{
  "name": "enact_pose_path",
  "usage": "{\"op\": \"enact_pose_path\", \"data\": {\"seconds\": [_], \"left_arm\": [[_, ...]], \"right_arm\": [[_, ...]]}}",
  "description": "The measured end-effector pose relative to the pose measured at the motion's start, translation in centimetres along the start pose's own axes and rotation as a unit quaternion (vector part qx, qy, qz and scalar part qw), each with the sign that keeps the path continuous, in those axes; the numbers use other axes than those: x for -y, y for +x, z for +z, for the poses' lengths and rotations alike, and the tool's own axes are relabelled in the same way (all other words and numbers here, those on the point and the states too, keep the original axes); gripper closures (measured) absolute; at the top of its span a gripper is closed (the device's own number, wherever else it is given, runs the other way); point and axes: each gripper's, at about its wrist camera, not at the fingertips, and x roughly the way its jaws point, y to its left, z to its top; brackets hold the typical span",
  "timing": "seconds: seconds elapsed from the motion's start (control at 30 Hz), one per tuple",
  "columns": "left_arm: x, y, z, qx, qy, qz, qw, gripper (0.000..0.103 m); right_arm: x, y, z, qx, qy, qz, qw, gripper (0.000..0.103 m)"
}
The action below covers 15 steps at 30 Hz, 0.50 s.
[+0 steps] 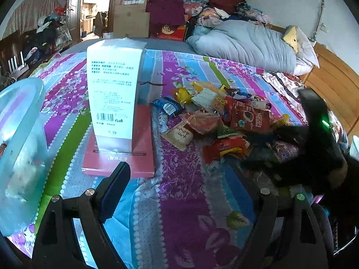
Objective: Organize snacks
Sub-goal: 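Grasp a red-yellow biscuit packet with the right tool while the left tool grasps a clear cake box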
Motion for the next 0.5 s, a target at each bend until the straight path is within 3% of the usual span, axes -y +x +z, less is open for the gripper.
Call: {"op": "enact_pose_path", "data": {"seconds": [0.13,0.2,0.27,0.5], "left_arm": [[-0.3,0.0,-0.3,-0.010,0.000,-0.010,0.9999,0.015],[-0.2,0.0,-0.5,-0.013,0.005,-0.015,0.9998,0.016],[0.0,0.1,-0.6,-0.017,0.009,-0.020,0.9996,0.015],[0.9,1.2,-1.2,-0.034,0.017,-0.033,0.9987,0.016]], "right_arm": [[0.1,3.5,0.9,-0.063,-0.047,0.002,0.997,0.045],[0.3,4.4,0.6,-0.080,-0.056,-0.009,0.995,0.055],[0.6,4.1,0.6,-0.077,-0.044,-0.014,0.996,0.073],[0.8,-2.6,-2.1,0.015,0.079,0.039,0.996,0.074]]}}
